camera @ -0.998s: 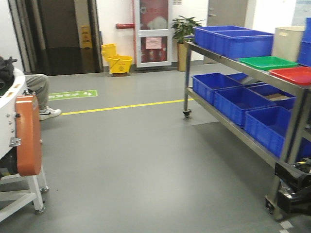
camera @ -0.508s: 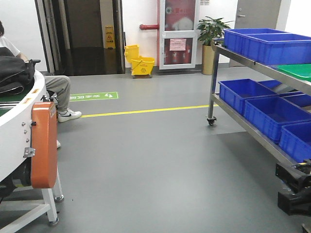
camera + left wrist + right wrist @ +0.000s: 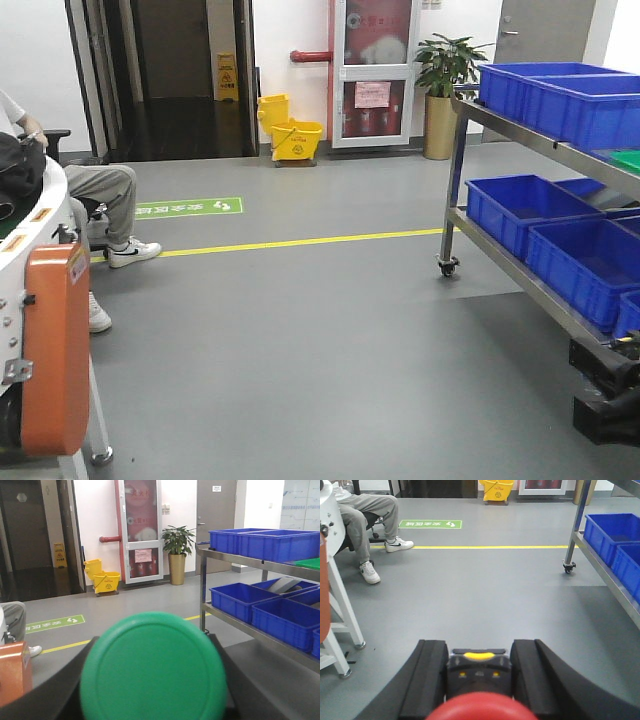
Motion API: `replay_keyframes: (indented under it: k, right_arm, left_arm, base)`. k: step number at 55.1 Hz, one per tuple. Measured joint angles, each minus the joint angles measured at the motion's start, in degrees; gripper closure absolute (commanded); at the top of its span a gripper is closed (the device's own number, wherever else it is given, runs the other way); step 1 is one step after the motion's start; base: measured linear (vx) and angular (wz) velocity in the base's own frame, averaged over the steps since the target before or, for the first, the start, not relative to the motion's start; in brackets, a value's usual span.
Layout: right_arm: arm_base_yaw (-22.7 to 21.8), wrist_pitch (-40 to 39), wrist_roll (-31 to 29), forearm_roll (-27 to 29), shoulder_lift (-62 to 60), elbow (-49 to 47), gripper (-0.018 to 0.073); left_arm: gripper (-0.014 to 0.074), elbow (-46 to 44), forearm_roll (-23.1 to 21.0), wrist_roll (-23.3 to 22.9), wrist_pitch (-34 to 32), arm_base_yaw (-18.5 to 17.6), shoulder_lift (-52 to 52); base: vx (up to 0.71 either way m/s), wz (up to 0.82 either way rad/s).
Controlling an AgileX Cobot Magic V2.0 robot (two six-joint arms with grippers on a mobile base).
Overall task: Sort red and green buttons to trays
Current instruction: 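Drive the base to the counter with the green and red trays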
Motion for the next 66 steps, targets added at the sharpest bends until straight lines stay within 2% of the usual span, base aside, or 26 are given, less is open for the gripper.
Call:
replay_keyframes:
  k: [41,66]
  right_arm:
    - [0.0,0.1,0.0,0.0,0.0,0.1,0.0568]
    - [0.0,0.0,0.0,0.0,0.0,0.1,0.0568]
  left_arm:
    - [0.0594,0.0,0.0,0.0,0.5,0.0,0.0]
    - [0.0594,0.0,0.0,0.0,0.9,0.0,0.0]
  base:
    - [0.49,0.04]
    - [0.51,-0.23]
